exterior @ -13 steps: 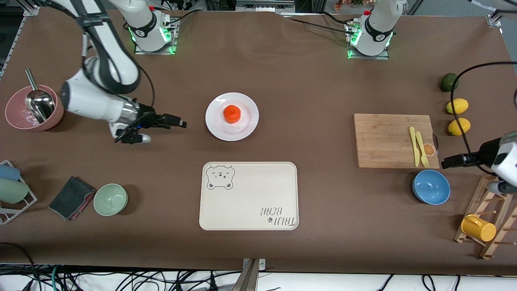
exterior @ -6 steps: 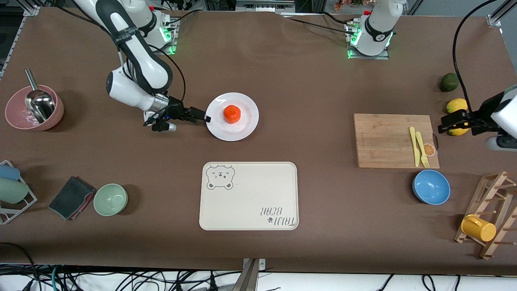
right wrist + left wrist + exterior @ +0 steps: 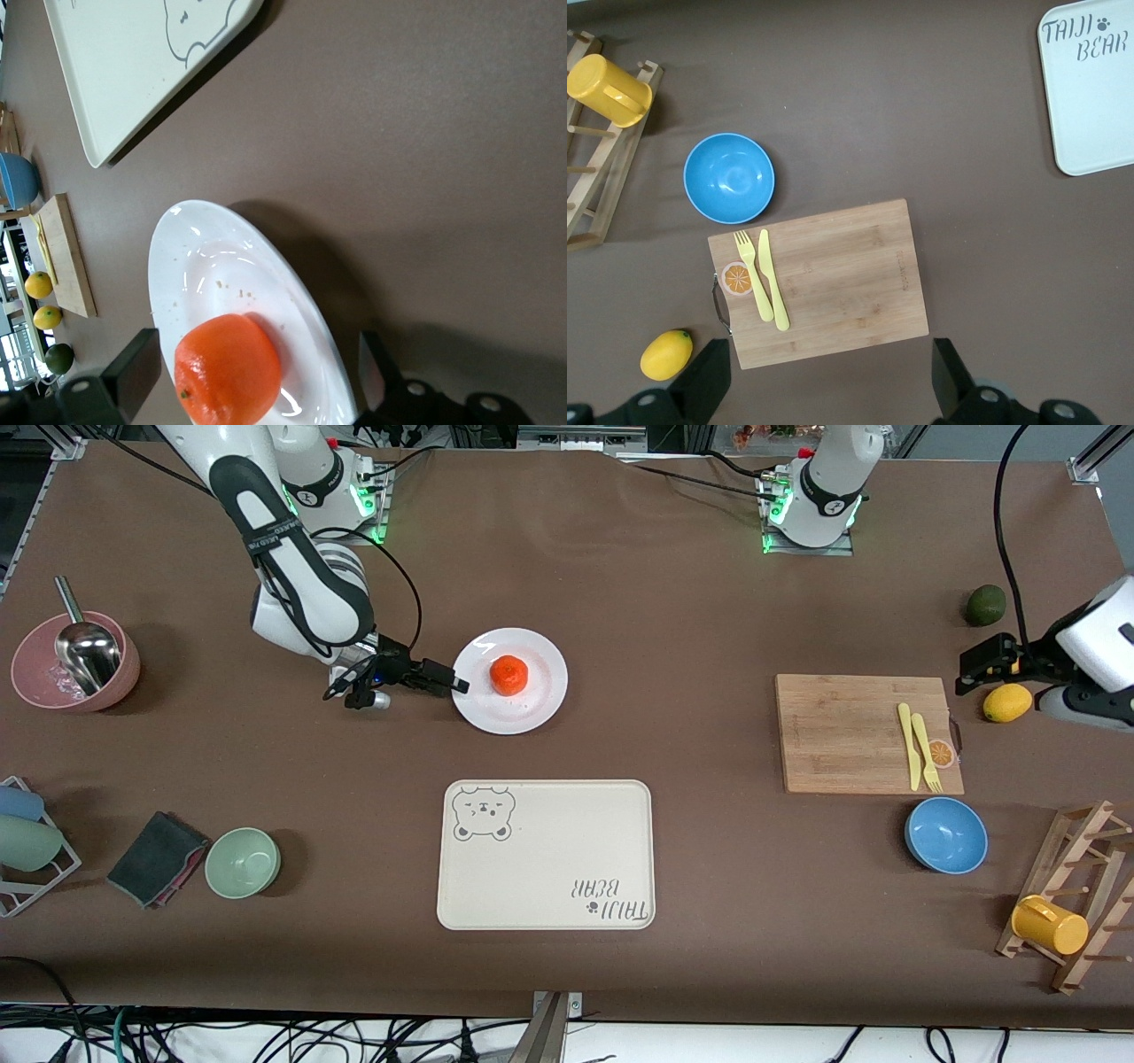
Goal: Place orange and plate with both arms
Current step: 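Grasp the white plate rim with the right gripper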
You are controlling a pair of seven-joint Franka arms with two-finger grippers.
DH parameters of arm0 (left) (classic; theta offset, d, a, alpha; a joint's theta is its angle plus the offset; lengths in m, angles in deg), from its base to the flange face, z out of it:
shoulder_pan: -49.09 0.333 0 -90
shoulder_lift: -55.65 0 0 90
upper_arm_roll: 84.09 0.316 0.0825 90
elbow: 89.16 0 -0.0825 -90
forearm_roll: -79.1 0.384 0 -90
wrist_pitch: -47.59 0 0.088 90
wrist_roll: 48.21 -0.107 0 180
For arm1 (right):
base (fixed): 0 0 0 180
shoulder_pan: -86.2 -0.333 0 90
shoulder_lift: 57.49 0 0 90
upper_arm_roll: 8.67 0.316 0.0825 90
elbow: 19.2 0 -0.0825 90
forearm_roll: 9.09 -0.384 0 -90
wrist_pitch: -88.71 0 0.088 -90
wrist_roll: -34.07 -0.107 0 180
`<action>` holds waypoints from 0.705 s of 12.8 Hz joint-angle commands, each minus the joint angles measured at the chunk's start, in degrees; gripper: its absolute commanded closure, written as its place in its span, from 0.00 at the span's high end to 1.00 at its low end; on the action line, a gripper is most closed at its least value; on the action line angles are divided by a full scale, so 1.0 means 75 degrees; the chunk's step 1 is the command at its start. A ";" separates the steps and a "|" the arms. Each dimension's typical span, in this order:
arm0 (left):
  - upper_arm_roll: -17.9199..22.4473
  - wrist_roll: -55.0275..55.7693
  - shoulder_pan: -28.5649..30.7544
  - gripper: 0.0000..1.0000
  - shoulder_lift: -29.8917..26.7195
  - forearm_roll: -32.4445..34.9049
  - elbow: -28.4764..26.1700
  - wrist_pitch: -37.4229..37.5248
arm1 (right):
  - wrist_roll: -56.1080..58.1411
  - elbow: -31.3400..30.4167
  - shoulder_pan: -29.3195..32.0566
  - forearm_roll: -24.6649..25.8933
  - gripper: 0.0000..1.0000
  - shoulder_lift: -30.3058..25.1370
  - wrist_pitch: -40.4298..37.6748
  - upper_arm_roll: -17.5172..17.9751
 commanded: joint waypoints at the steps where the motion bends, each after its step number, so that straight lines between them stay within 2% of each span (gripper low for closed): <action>1: 0.0094 -0.0199 -0.0086 1.00 -0.0305 0.0233 -0.0457 -0.0038 | 0.0496 -0.0011 0.0068 -0.0462 0.94 0.0079 0.0511 0.0411; 5: 0.0083 -0.0211 -0.0051 1.00 -0.0258 0.0233 -0.0434 -0.0038 | 0.0952 -0.0116 0.0068 -0.0462 0.88 0.0079 0.0640 0.0470; 6: 0.0083 -0.0257 -0.0028 1.00 -0.0246 0.0222 -0.0434 -0.0038 | 0.0964 -0.0128 0.0068 -0.0462 0.82 0.0079 0.0664 0.0482; 8: 0.0083 -0.0409 -0.0016 1.00 -0.0234 0.0222 -0.0434 -0.0049 | 0.1058 -0.0128 0.0068 -0.0474 0.58 0.0090 0.0746 0.0564; 9: 0.0083 -0.0491 -0.0004 1.00 -0.0234 0.0222 -0.0422 -0.0049 | 0.1174 -0.0128 0.0080 -0.0474 0.51 0.0114 0.0746 0.0564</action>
